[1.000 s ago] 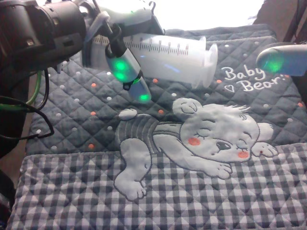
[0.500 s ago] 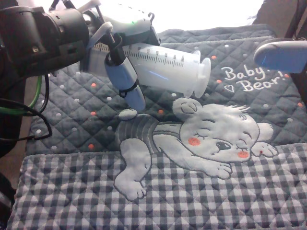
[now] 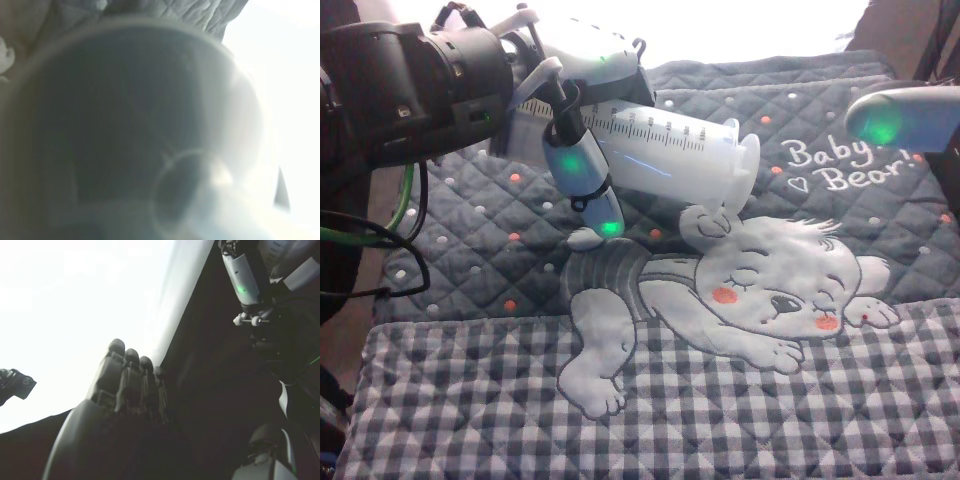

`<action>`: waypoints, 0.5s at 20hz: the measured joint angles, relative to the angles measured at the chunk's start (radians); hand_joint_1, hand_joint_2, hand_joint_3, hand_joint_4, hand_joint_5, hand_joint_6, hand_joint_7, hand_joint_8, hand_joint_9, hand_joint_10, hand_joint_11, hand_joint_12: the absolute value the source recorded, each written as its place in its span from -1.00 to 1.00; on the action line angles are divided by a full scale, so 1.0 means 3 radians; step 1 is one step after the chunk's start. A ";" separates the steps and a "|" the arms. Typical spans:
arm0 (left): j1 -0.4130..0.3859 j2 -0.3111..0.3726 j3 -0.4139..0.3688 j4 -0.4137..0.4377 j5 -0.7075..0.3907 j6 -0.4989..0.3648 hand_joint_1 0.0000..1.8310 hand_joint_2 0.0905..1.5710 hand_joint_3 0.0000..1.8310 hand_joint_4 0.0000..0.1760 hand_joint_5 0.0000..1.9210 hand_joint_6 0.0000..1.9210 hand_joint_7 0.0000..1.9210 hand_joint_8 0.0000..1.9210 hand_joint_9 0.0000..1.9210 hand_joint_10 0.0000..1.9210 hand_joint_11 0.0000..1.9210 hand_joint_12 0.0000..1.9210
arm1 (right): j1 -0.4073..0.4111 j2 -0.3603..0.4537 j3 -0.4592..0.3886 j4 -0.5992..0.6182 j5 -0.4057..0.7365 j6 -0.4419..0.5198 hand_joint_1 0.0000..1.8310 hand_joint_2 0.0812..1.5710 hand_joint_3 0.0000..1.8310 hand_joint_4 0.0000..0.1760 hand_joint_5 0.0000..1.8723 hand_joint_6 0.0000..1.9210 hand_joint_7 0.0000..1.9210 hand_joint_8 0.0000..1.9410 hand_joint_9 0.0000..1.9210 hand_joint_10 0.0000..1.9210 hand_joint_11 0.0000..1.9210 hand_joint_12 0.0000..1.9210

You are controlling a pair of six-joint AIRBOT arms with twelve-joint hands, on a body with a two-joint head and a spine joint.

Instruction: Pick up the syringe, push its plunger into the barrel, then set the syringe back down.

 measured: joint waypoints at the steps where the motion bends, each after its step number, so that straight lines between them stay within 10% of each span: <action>1: 0.0000 0.0000 -0.0001 0.0009 0.0000 0.0000 0.54 -0.19 0.32 -1.00 0.05 1.00 -0.04 1.00 0.32 1.00 0.40 1.00 | 0.0000 0.0000 0.0000 -0.0001 0.0000 0.0000 -0.81 -0.04 -1.00 -1.00 -1.00 -1.00 -0.97 -1.00 -1.00 -1.00 -0.97 -0.98; 3: 0.0000 0.0001 -0.0024 0.0072 0.0005 -0.0005 0.29 -0.14 0.39 -0.88 -0.16 0.97 -0.13 1.00 0.15 1.00 0.23 1.00 | 0.0000 -0.0001 0.0000 0.0001 -0.0001 0.0001 -0.81 -0.03 -1.00 -1.00 -1.00 -1.00 -0.99 -1.00 -1.00 -1.00 -0.98 -0.98; 6: 0.0000 0.0000 -0.0058 0.0183 0.0004 -0.0005 0.20 0.29 -0.35 -0.68 -0.37 0.80 -0.29 0.72 -0.19 0.99 -0.12 1.00 | 0.0000 -0.0022 0.0001 0.0009 0.0001 0.0000 -0.79 -0.01 -0.99 -1.00 -1.00 -1.00 -0.97 -0.99 -0.99 -1.00 -0.96 -0.97; 8: -0.0001 0.0000 -0.0058 0.0184 -0.0004 -0.0006 0.07 0.56 -0.92 -0.85 -0.31 0.53 -0.33 0.05 -0.29 0.23 -0.36 0.59 | 0.0000 -0.0039 0.0001 -0.0009 -0.0001 0.0000 -0.77 0.01 -0.99 -1.00 -1.00 -1.00 -0.97 -1.00 -0.99 -1.00 -0.95 -0.97; 10: -0.0001 0.0001 -0.0058 0.0192 0.0003 -0.0003 -0.02 0.48 -1.00 -1.00 -0.36 -0.46 -0.27 -0.73 -0.25 -0.57 -0.51 0.12 | 0.0000 -0.0042 0.0001 -0.0003 0.0001 0.0000 -0.76 0.00 -0.99 -1.00 -1.00 -1.00 -0.96 -0.99 -0.99 -1.00 -0.95 -0.97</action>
